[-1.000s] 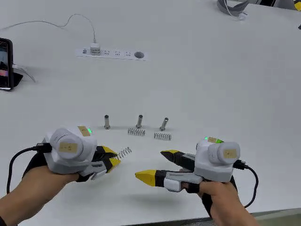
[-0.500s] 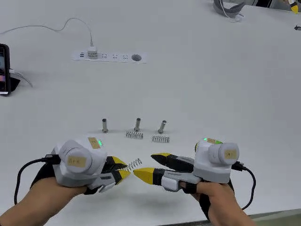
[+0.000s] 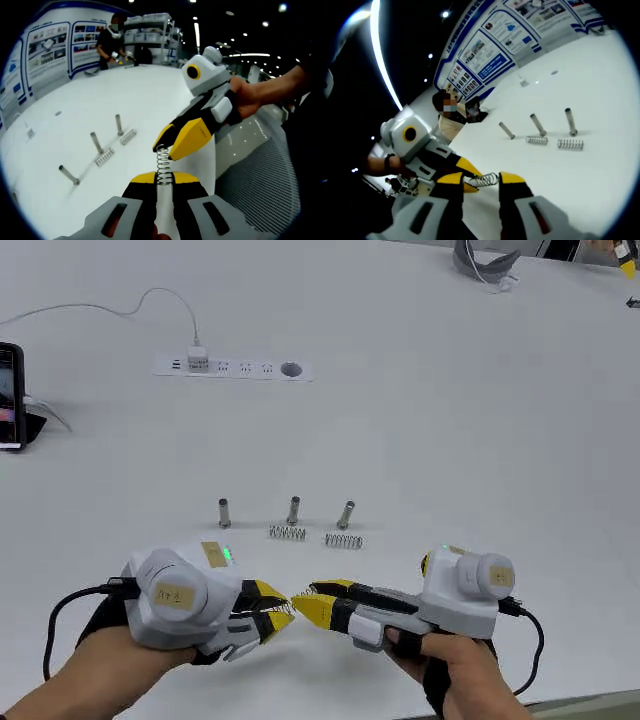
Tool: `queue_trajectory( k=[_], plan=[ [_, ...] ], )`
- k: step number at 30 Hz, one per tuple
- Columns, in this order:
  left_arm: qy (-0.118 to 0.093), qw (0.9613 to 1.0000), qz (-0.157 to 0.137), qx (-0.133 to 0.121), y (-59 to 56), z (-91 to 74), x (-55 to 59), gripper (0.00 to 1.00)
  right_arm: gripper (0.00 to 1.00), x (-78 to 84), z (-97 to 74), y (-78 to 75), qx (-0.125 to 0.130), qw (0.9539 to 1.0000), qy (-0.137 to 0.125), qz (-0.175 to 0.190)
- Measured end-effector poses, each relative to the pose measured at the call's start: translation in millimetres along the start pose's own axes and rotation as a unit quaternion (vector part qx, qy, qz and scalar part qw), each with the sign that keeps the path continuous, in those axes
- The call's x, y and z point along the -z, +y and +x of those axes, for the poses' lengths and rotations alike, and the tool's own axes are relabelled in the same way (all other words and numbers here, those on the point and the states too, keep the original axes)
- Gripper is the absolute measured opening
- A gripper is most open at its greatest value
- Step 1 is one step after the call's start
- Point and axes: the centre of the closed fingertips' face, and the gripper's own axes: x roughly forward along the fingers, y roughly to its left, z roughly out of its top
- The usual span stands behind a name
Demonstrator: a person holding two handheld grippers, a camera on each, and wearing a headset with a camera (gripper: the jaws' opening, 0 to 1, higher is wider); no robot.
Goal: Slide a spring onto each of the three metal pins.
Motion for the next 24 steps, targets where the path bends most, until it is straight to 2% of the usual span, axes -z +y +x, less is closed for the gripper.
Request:
queue_trajectory(
  k=[6, 16, 20, 24],
  plan=[
    [-0.002, 1.0000, 0.004, 0.002, -2.5, -1.4, 0.4, 0.10, 0.19, -2.5, -3.4, 1.2, -0.003, 0.9999, -0.002, -0.011],
    [0.004, 0.9998, 0.020, 0.005, -6.1, -2.1, 1.7, 0.10, 0.12, -7.4, -3.4, 17.2, -0.036, 0.9991, 0.007, -0.023],
    [0.004, 0.9996, 0.026, 0.006, -6.4, -3.9, -0.3, 0.10, 0.12, -6.5, -3.2, 20.4, -0.039, 0.9981, 0.024, -0.042],
    [0.001, 0.9994, 0.035, 0.009, -8.0, -5.4, -4.4, 0.10, 0.12, -3.3, -3.9, 22.7, -0.048, 0.9940, 0.059, -0.079]
  ],
)
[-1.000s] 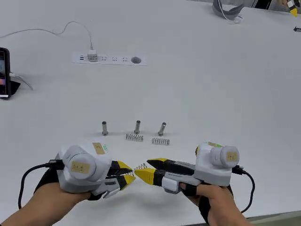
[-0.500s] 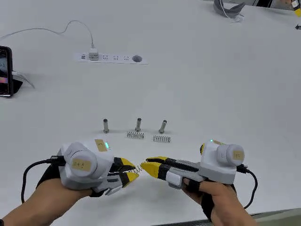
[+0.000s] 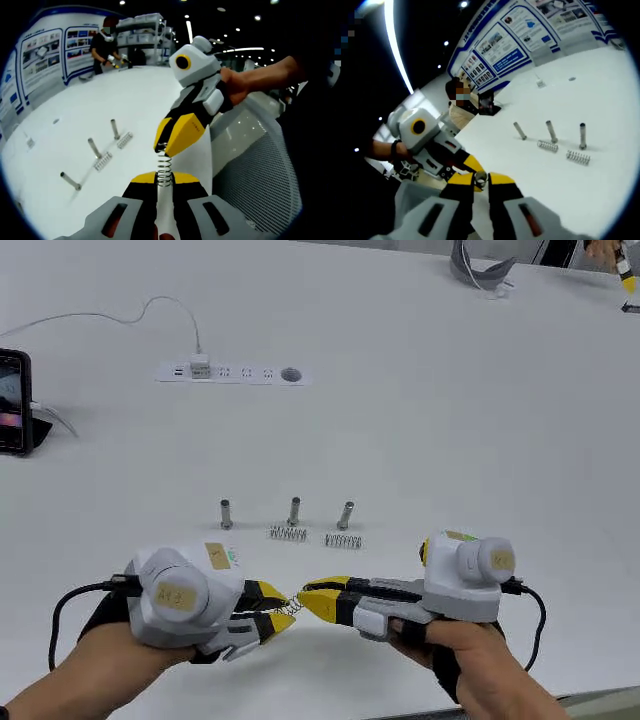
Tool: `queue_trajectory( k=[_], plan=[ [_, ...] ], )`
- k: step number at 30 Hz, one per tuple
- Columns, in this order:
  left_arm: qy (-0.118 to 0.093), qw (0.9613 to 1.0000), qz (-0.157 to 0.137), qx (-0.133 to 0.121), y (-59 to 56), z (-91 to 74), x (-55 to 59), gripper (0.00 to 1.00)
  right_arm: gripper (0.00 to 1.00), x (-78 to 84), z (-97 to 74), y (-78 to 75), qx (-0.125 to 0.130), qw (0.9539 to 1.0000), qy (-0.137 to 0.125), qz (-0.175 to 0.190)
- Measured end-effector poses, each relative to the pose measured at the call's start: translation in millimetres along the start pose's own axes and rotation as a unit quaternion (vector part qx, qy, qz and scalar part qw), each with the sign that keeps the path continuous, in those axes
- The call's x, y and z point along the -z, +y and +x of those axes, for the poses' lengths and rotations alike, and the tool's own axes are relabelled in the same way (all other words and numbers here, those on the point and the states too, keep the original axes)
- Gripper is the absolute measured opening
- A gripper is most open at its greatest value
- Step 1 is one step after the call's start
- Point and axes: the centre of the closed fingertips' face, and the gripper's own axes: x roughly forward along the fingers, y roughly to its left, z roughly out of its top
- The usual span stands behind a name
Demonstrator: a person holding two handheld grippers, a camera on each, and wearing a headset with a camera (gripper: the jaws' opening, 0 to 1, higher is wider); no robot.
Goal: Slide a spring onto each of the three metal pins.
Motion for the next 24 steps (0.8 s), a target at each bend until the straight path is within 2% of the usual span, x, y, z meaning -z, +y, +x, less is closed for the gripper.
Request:
queue_trajectory(
  k=[7, 9, 12, 15, 19, 20, 22, 23, 24],
  plan=[
    [-0.009, 0.9999, 0.004, 0.000, -1.9, -1.0, -6.2, 0.10, 0.12, -4.6, -1.8, 5.8, -0.018, 0.9980, 0.039, -0.045],
    [-0.013, 0.9999, 0.004, 0.000, -2.5, -1.7, -9.3, 0.10, 0.12, -7.3, -1.9, 7.7, -0.022, 0.9965, 0.052, -0.062],
    [-0.020, 0.9998, 0.002, 0.002, -2.1, -2.9, -13.3, 0.10, 0.12, -10.4, -2.6, 11.9, -0.033, 0.9917, 0.077, -0.097],
    [-0.024, 0.9997, 0.005, 0.003, -2.2, -4.9, -16.8, 0.10, 0.12, -11.6, -3.3, 13.7, -0.039, 0.9837, 0.111, -0.136],
    [-0.033, 0.9994, 0.009, 0.009, -1.9, -7.8, -22.4, 0.10, 0.12, -16.3, -2.3, 19.8, -0.055, 0.9708, 0.146, -0.182],
    [-0.034, 0.9993, 0.011, 0.010, -1.7, -8.2, -23.2, 0.10, 0.12, -16.4, -1.8, 21.1, -0.062, 0.9657, 0.159, -0.195],
    [-0.035, 0.9993, 0.011, 0.011, -1.3, -8.8, -23.6, 0.10, 0.12, -16.3, -1.1, 20.9, -0.066, 0.9586, 0.178, -0.212],
    [-0.035, 0.9993, 0.011, 0.011, -0.6, -9.0, -23.0, 0.10, 0.12, -15.2, -0.7, 21.3, -0.071, 0.9519, 0.194, -0.227],
    [-0.035, 0.9992, 0.012, 0.011, -0.5, -9.5, -22.7, 0.10, 0.12, -14.4, -0.5, 21.4, -0.073, 0.9472, 0.204, -0.236]
  ],
)
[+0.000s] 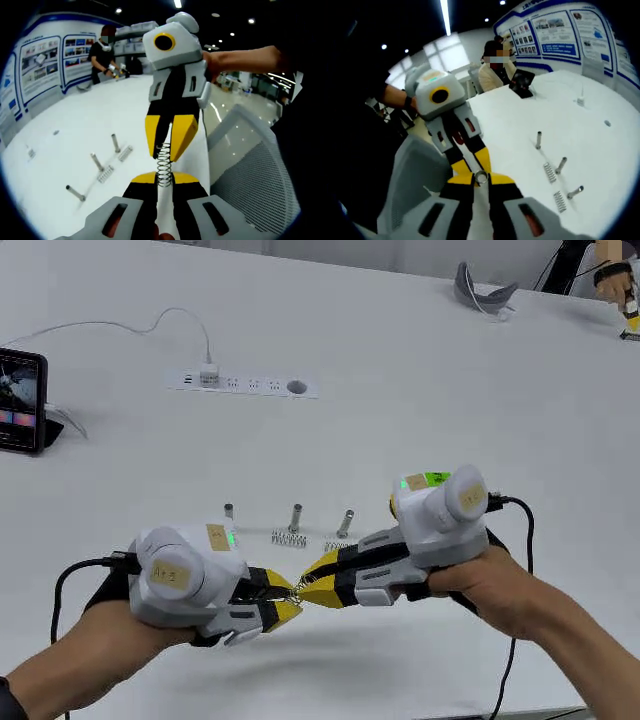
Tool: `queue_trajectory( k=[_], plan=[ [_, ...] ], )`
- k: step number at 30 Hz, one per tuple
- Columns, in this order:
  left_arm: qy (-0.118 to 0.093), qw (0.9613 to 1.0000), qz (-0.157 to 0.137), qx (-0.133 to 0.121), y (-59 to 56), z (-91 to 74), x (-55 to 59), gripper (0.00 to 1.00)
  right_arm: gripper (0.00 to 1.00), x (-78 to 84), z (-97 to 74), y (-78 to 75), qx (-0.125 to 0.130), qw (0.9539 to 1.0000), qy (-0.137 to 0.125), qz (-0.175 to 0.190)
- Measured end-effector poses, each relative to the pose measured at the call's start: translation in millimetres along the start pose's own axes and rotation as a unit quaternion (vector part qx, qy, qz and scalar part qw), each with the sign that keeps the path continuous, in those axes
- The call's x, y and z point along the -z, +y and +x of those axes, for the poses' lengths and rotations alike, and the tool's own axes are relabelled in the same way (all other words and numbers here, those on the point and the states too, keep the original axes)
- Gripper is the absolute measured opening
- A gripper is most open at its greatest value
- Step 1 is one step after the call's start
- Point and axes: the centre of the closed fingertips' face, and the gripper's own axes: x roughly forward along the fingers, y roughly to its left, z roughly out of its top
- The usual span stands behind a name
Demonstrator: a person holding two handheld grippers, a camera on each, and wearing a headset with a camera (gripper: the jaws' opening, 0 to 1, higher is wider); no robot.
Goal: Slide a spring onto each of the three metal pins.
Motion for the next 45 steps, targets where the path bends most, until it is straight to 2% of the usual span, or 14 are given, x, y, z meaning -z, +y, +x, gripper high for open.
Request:
queue_trajectory(
  k=[4, 9, 17, 19, 22, 28, 35, 38, 42, 45],
  plan=[
    [0.000, 1.0000, 0.000, 0.000, -0.6, -2.6, 0.8, 0.10, 0.12, -1.4, 3.6, 3.7, -0.019, 0.9981, 0.040, -0.043],
    [0.003, 1.0000, 0.001, 0.000, -0.1, -6.1, 4.8, 0.09, 0.12, -2.4, 12.0, 5.7, -0.037, 0.9945, 0.065, -0.073],
    [0.009, 1.0000, -0.003, 0.000, 0.3, -10.8, 11.7, 0.09, 0.12, -1.0, 27.1, 10.3, -0.056, 0.9893, 0.090, -0.100],
    [0.005, 0.9999, -0.009, 0.002, 0.1, -12.6, 10.8, 0.09, 0.13, 0.9, 30.5, 11.4, -0.062, 0.9876, 0.098, -0.105],
    [0.011, 0.9999, -0.002, 0.004, -0.3, -13.3, 13.1, 0.09, 0.13, 2.0, 33.3, 11.8, -0.066, 0.9858, 0.105, -0.113],
    [0.003, 1.0000, -0.007, -0.001, 2.4, -15.7, 14.7, 0.10, 0.12, 1.0, 33.4, 9.9, -0.063, 0.9866, 0.097, -0.115],
    [-0.021, 0.9995, -0.023, -0.010, 8.5, -18.6, 13.8, 0.11, 0.12, -2.2, 32.0, 4.6, -0.052, 0.9902, 0.079, -0.104],
    [-0.019, 0.9994, -0.025, -0.015, 11.4, -19.8, 15.5, 0.12, 0.12, -3.1, 31.4, 2.4, -0.047, 0.9910, 0.074, -0.102],
    [-0.021, 0.9989, -0.033, -0.027, 19.0, -25.5, 20.4, 0.14, 0.12, -8.2, 28.3, -4.1, -0.040, 0.9937, 0.059, -0.086],
    [-0.032, 0.9969, -0.055, -0.048, 30.3, -33.6, 23.7, 0.14, 0.12, -11.1, 25.3, -9.3, -0.034, 0.9947, 0.052, -0.082]
  ],
)
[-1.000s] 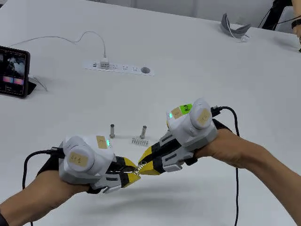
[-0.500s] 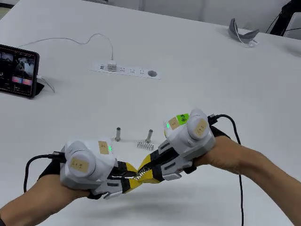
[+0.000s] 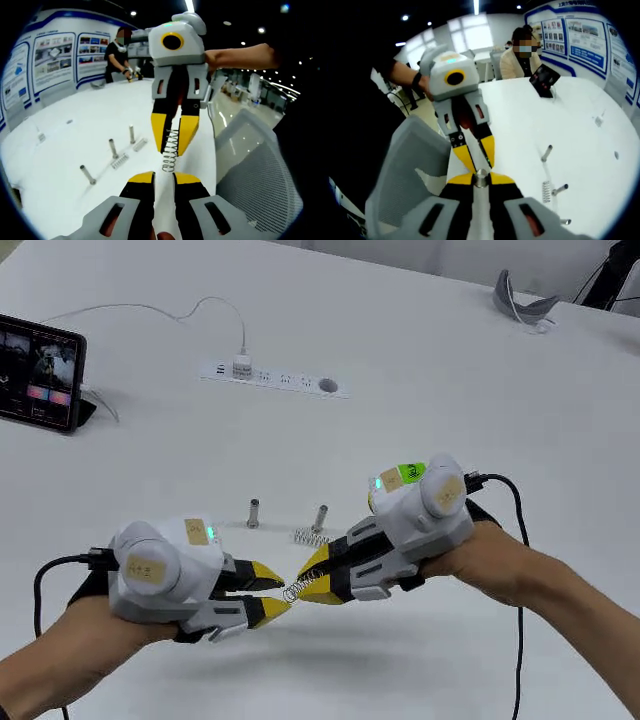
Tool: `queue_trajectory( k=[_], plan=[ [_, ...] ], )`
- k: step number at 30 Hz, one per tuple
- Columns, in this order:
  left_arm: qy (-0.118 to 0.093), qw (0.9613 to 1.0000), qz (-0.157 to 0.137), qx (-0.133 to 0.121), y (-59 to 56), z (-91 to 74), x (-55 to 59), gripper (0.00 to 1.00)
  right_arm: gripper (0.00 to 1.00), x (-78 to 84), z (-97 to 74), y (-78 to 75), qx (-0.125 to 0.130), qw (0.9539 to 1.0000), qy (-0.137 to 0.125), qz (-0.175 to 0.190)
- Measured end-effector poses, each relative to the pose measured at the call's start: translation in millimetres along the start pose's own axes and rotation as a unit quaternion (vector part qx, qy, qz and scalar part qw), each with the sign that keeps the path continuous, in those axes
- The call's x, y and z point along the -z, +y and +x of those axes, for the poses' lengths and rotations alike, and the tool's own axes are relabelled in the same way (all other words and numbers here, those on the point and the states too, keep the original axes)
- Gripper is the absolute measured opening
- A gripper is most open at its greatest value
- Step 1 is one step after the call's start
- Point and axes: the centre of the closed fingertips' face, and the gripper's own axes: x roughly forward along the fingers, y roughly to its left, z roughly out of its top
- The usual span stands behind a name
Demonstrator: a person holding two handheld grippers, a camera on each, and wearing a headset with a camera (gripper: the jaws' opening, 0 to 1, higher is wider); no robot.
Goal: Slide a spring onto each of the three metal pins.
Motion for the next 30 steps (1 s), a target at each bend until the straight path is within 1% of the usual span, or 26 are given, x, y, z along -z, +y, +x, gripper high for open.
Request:
queue_trajectory(
  k=[1, 3, 6, 8, 9, 11, 14, 18, 20, 21, 23, 24, 26, 29, 30],
  plan=[
    [-0.004, 0.9999, -0.008, -0.009, 5.4, -3.9, 0.6, 0.14, 0.12, -0.9, -1.6, -2.2, 0.004, 1.0000, -0.002, 0.002],
    [-0.008, 0.9996, -0.018, -0.019, 11.5, -8.8, 1.6, 0.16, 0.12, -2.2, -3.6, -5.0, 0.007, 0.9999, -0.006, 0.005],
    [-0.013, 0.9986, -0.033, -0.040, 24.4, -18.3, 4.6, 0.19, 0.12, -5.6, -7.4, -10.4, 0.013, 0.9997, -0.016, 0.011],
    [-0.018, 0.9979, -0.036, -0.052, 31.8, -23.6, 4.3, 0.22, 0.12, -6.3, -8.3, -13.6, 0.018, 0.9996, -0.018, 0.012],
    [-0.019, 0.9972, -0.037, -0.063, 37.1, -27.1, 5.0, 0.22, 0.12, -5.3, -8.0, -16.3, 0.021, 0.9996, -0.015, 0.012],
    [-0.017, 0.9961, -0.040, -0.077, 44.2, -32.3, 6.8, 0.25, 0.12, -1.8, -7.0, -21.9, 0.028, 0.9995, -0.005, 0.011],
    [-0.019, 0.9940, -0.049, -0.096, 53.0, -38.9, 8.7, 0.28, 0.12, 1.4, -5.7, -28.8, 0.036, 0.9993, 0.006, 0.008],
    [-0.016, 0.9920, -0.055, -0.112, 58.7, -45.1, 11.9, 0.33, 0.12, 3.1, -4.7, -37.8, 0.045, 0.9989, 0.016, 0.003],
    [-0.015, 0.9909, -0.061, -0.120, 61.2, -48.1, 14.7, 0.35, 0.12, 2.8, -4.2, -43.2, 0.050, 0.9985, 0.021, -0.001],
    [-0.013, 0.9896, -0.065, -0.127, 63.8, -49.9, 17.3, 0.37, 0.12, 2.0, -3.8, -46.2, 0.053, 0.9984, 0.022, -0.003],
    [-0.011, 0.9883, -0.071, -0.134, 66.0, -52.5, 20.4, 0.40, 0.12, 1.6, -3.1, -49.4, 0.053, 0.9983, 0.025, -0.006],
    [-0.014, 0.9866, -0.075, -0.144, 69.2, -55.3, 21.6, 0.41, 0.12, 0.7, -2.5, -51.9, 0.056, 0.9981, 0.025, -0.010],
    [-0.021, 0.9836, -0.088, -0.156, 73.4, -59.6, 23.2, 0.42, 0.12, 0.2, -1.1, -56.5, 0.058, 0.9979, 0.028, -0.010],
    [-0.019, 0.9808, -0.098, -0.168, 78.5, -64.1, 28.3, 0.45, 0.12, 0.6, 0.7, -61.8, 0.062, 0.9975, 0.032, -0.011],
    [-0.019, 0.9805, -0.101, -0.168, 79.2, -65.0, 29.2, 0.45, 0.12, 0.9, 1.2, -63.2, 0.063, 0.9974, 0.034, -0.013]
  ],
)
